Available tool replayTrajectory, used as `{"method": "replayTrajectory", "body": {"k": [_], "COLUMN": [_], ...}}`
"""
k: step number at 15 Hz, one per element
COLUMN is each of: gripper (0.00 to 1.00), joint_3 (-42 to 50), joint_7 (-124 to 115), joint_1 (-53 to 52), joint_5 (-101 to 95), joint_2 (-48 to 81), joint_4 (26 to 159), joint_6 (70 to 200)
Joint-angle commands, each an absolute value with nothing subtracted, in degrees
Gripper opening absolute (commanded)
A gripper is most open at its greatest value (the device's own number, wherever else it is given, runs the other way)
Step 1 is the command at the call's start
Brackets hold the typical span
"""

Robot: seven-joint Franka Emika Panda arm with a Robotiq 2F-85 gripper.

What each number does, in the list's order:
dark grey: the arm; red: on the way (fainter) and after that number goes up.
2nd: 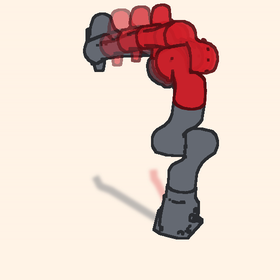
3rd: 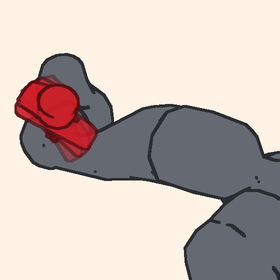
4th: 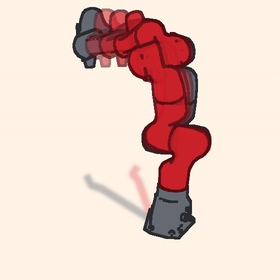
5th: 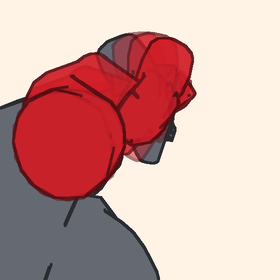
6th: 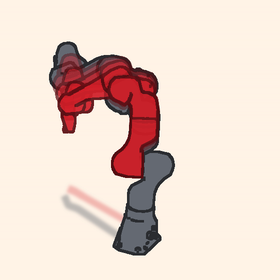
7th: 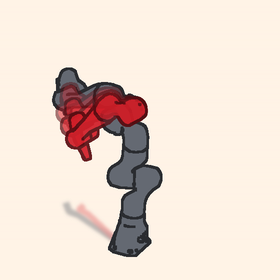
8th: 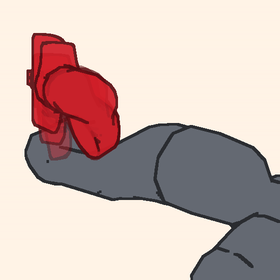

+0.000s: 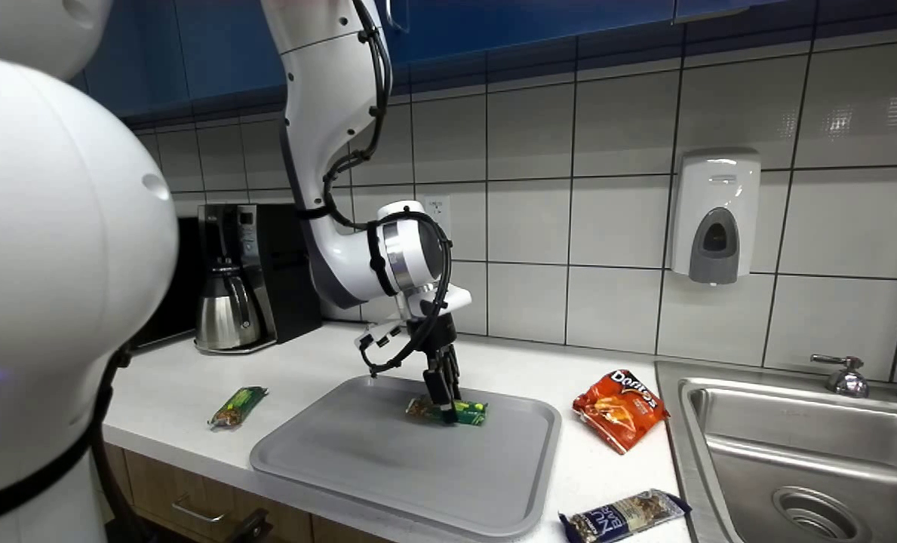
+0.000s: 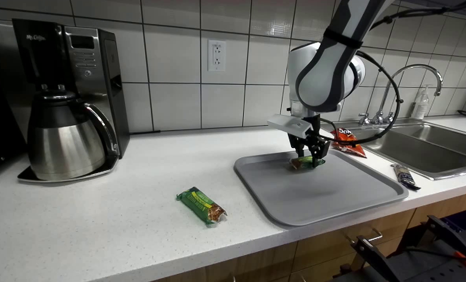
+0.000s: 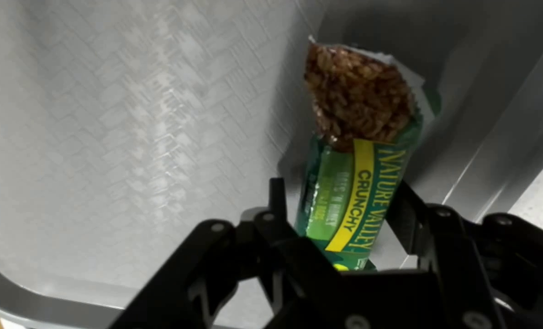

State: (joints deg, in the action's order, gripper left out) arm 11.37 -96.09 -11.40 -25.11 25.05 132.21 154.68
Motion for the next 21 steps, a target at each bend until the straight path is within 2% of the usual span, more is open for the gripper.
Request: {"method": "replayTrajectory", "body": {"k": [1, 3, 21], "gripper": [0.27, 0.17, 0.17], "joint_3": [12.3, 12.4, 14.4], "joint_7": [-96.0, -96.0, -97.0], "joint_1": [-12.4, -12.5, -15.7], "joint_5": [-24.0, -23.9, -27.0], "joint_2": [25.4, 25.3, 18.7], "joint_4": [131.8, 131.8, 132.8], "joint_6": [155.4, 155.5, 155.0]}}
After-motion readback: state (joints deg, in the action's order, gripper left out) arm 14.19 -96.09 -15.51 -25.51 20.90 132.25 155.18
